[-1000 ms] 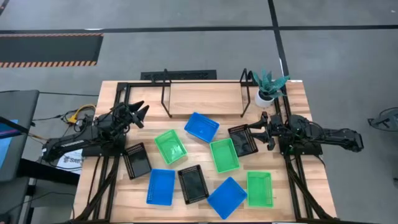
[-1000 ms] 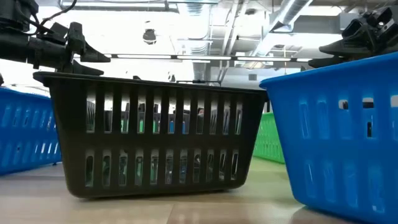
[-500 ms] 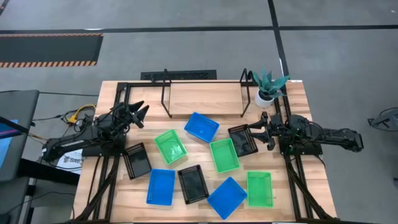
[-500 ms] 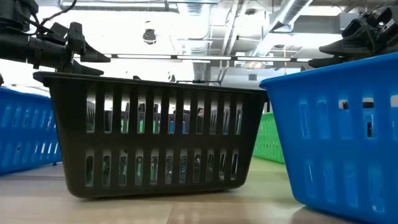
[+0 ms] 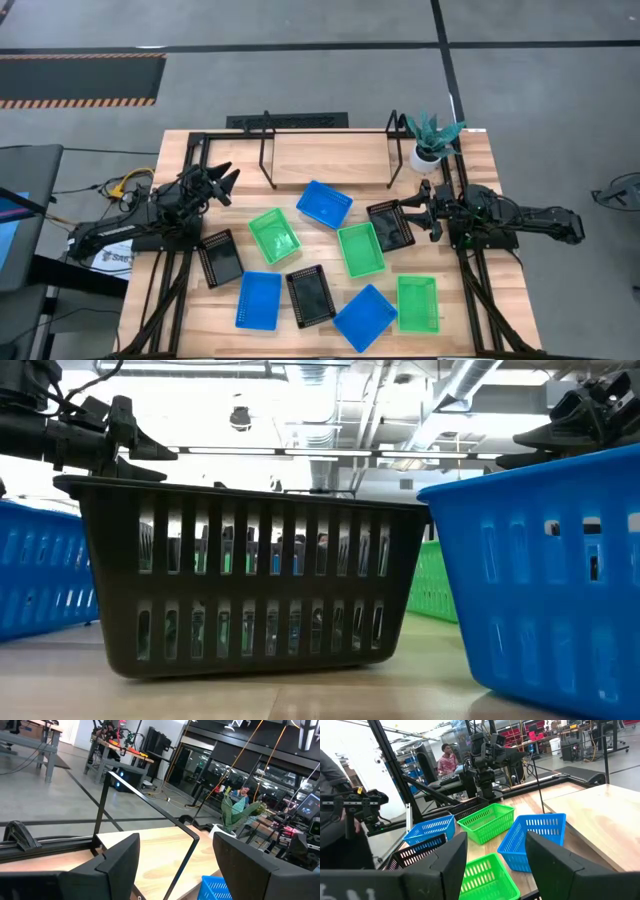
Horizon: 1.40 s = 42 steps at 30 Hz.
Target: Stack baskets on shelf by color
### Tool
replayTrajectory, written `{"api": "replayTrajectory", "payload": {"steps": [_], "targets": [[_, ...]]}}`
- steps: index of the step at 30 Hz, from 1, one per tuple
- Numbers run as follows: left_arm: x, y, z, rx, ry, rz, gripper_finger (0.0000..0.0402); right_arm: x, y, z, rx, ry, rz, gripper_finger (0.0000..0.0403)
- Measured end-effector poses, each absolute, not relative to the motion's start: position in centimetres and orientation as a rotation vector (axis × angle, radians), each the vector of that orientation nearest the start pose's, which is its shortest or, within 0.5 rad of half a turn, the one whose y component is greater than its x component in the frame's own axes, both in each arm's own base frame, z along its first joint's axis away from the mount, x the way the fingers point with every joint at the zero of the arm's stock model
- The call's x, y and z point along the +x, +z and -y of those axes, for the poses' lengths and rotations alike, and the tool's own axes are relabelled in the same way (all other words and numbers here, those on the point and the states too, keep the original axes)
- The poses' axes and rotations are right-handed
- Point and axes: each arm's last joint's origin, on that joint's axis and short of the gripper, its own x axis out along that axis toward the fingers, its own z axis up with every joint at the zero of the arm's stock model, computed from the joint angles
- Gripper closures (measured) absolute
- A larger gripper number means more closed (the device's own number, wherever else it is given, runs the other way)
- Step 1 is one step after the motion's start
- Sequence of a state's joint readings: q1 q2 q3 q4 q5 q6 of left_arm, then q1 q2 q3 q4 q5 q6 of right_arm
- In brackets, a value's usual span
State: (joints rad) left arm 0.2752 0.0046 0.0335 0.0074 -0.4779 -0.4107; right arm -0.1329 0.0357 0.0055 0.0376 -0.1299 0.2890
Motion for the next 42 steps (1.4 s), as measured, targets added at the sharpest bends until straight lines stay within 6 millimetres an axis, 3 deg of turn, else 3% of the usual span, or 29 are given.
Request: {"api": "replayTrajectory", "payload": {"steps": [14,22,29,35,38,42], "targets": [[8.54,17.52,-3.80,-0.399,0.735,0.194,0.0162,9.89,16.62,0.94,0.288,-0.002,0.008,0.0179],[8.54,17.54,-3.80,-0.591,0.717,0.270,0.0162,9.89,16.62,0.94,0.288,-0.002,0.008,0.0179],[8.54,17.53,-3.80,-0.608,0.717,0.277,0.0162,9.89,16.62,0.94,0.287,-0.002,0.008,0.0179],[8.45,17.54,-3.89,-0.685,0.748,0.325,0.0162,9.87,16.58,1.25,0.165,-0.080,0.011,0.0179],[8.42,17.55,-3.92,-0.690,0.761,0.334,0.0162,9.87,16.84,1.26,0.351,-0.075,0.044,0.0179],[8.45,17.59,-3.90,-0.867,0.724,0.410,0.0162,9.82,17.33,1.27,0.699,-0.055,0.093,0.0179]]}}
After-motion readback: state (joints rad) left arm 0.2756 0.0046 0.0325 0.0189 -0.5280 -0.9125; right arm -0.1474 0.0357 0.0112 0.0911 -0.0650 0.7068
